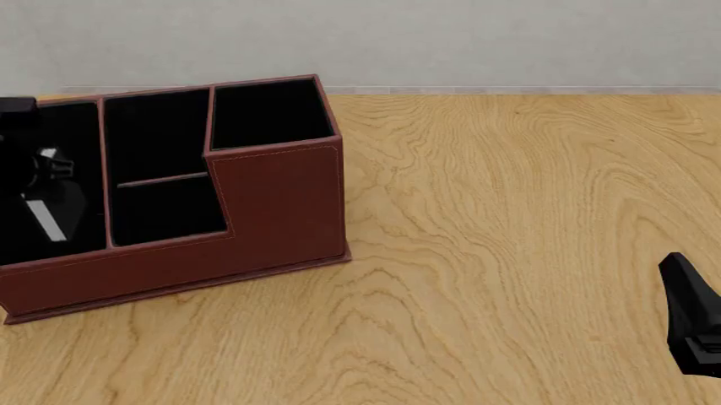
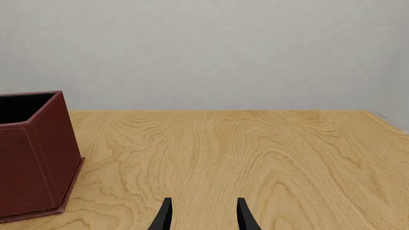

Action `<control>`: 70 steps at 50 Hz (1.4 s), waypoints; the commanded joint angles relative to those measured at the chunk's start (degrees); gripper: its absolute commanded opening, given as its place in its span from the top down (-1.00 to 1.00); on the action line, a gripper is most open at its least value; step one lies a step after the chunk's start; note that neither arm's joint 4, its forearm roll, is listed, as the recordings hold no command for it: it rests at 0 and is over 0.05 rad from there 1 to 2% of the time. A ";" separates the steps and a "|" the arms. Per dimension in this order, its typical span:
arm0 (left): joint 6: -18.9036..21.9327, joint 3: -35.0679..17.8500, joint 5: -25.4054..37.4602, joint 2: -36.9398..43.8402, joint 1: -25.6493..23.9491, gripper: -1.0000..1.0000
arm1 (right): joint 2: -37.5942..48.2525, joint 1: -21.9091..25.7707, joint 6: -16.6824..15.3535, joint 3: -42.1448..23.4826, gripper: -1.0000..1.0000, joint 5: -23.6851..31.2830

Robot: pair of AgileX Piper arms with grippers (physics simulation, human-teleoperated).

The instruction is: Pick up the book and place it in the left compartment of the caddy.

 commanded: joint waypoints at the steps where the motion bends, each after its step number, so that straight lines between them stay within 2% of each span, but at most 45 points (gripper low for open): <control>1: 0.91 0.53 -1.53 0.78 -0.13 1.00 | -0.24 0.00 0.00 0.23 -1.00 -0.01; 70: 2.16 2.50 -8.19 7.15 0.87 1.00 | -0.24 0.00 0.00 0.23 -1.00 -0.01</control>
